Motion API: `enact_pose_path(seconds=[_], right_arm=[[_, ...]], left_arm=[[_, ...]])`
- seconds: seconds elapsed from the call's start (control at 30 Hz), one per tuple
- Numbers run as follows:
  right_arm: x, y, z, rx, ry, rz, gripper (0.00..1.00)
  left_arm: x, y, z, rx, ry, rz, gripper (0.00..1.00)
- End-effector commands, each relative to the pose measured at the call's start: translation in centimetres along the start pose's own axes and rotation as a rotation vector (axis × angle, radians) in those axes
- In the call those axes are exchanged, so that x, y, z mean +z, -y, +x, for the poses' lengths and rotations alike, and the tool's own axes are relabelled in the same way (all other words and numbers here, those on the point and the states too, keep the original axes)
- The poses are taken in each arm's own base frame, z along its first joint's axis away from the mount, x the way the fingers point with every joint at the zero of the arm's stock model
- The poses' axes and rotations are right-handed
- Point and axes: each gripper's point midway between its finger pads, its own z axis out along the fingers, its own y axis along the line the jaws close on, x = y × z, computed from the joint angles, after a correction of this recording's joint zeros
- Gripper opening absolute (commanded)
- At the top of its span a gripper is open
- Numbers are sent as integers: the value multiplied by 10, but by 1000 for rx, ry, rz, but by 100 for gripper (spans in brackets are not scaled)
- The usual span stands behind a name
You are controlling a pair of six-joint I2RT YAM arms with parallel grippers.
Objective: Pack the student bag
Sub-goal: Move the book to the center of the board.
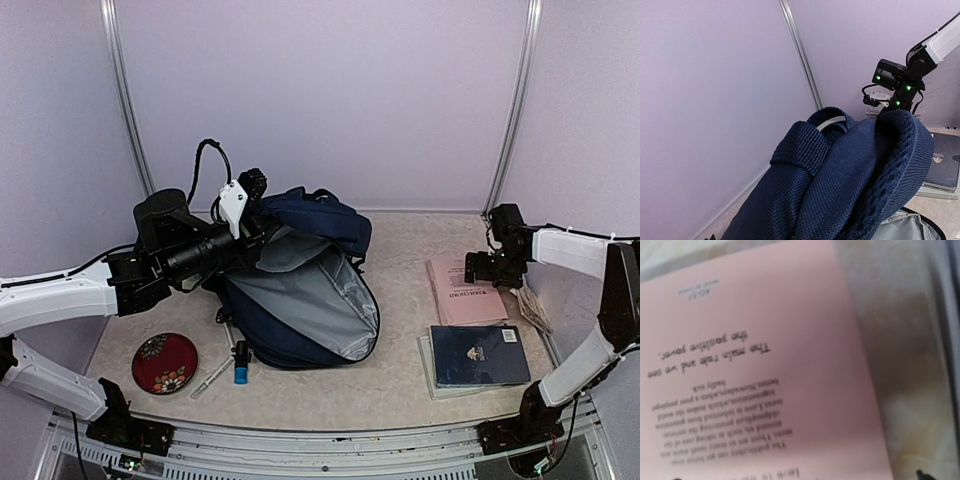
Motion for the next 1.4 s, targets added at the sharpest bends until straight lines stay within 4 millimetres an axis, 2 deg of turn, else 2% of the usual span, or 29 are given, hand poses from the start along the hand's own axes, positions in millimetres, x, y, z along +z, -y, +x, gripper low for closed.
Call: enact_pose_path(seconds=[0.0,0.1,0.27,0.37,0.47,0.53,0.63,0.87,1.07,1.23,1.37], right_arm=[[31,47,31,2,-172,161,100],[46,47,26,-10,-174,163,100],[71,56,24,-16,-221,187,100],[72,76,21,-40,-220,293,100],[64,103,14,-44,-209,398,100],[59,108,6,-13,-177,386,100],[64,95,3,-5,-166,296,100],[92,42,28,2,-282,-8,99],[100,20,42,21,-340,-132,96],[98,-7,51,24,-375,-270,90],[79,-42,44,-26,-344,-357,88]], left_arm=[[-12,-14,-41,1,119,-35,0],[-13,-15,-44,-2,125,-38,0],[-14,-14,-45,-1,127,-37,0],[-14,-15,-45,2,128,-41,0],[-14,-14,-45,3,127,-38,0],[-13,-14,-44,4,125,-36,0],[-14,-14,-44,8,122,-39,0],[-14,-15,-43,17,119,-46,0],[-14,-15,-44,20,121,-44,0],[-14,-15,-44,20,121,-43,0],[-15,-15,-44,24,119,-46,0]])
